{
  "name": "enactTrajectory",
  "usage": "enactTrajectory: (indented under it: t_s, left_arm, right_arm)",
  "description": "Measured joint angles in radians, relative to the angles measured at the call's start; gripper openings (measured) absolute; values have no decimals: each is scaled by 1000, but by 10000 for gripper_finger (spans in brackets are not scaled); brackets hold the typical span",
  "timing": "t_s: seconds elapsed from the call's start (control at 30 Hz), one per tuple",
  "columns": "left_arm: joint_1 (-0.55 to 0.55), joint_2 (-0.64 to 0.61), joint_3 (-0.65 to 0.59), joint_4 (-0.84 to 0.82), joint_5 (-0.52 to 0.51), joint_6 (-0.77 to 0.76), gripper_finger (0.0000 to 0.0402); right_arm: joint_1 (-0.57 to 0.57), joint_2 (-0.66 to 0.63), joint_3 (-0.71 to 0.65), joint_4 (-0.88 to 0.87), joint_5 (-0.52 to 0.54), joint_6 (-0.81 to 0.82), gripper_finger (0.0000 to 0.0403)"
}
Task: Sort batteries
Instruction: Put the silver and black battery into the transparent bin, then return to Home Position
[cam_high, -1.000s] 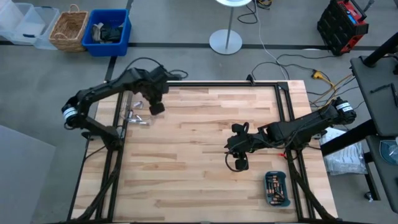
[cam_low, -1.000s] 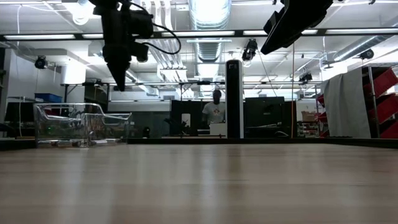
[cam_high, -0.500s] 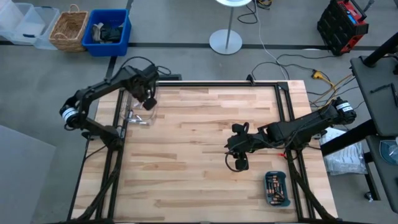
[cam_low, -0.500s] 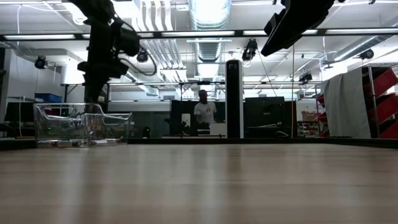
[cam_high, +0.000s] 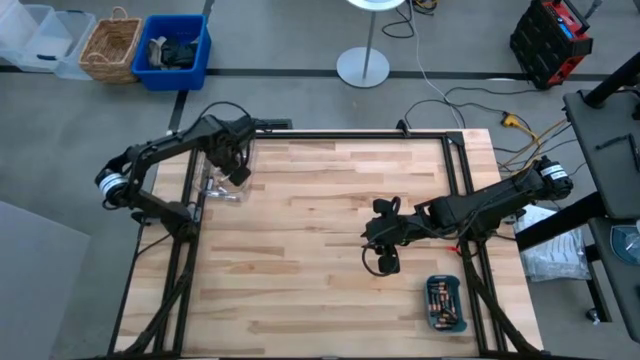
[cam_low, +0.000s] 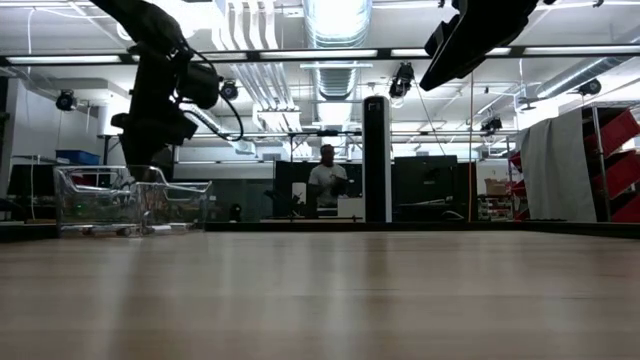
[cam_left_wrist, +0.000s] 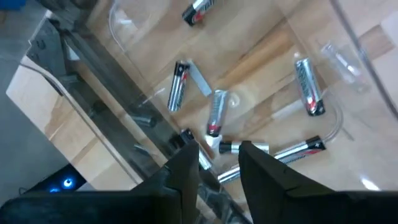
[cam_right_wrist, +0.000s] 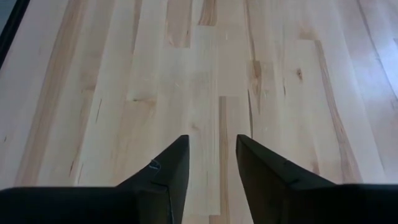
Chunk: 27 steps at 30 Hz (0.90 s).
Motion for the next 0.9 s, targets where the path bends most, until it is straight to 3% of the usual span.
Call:
enactTrajectory:
  t_s: [0.2, 0.4, 0.57, 0.73, 0.9]
  left_arm:
    - [-53, -67, -1, 78, 0, -22, 100]
    - [-233, -228, -2, 187, 0, -36, 100]
    - [-492, -383, -40, 318, -18, -52, 100]
    - [-810, -545, -154, 508, -176, -68, 100]
    - [-1100, -656, -218, 551, -309, -190, 100]
  right_arm:
    - [0, 0, -27, 99, 0, -97, 110]
    - [0, 0, -63, 264, 0, -233, 95]
    - [8, -21, -63, 294, -5, -279, 77]
    - [74, -81, -84, 308, -9, -290, 54]
    - [138, -158, -144, 402, -9, -367, 33]
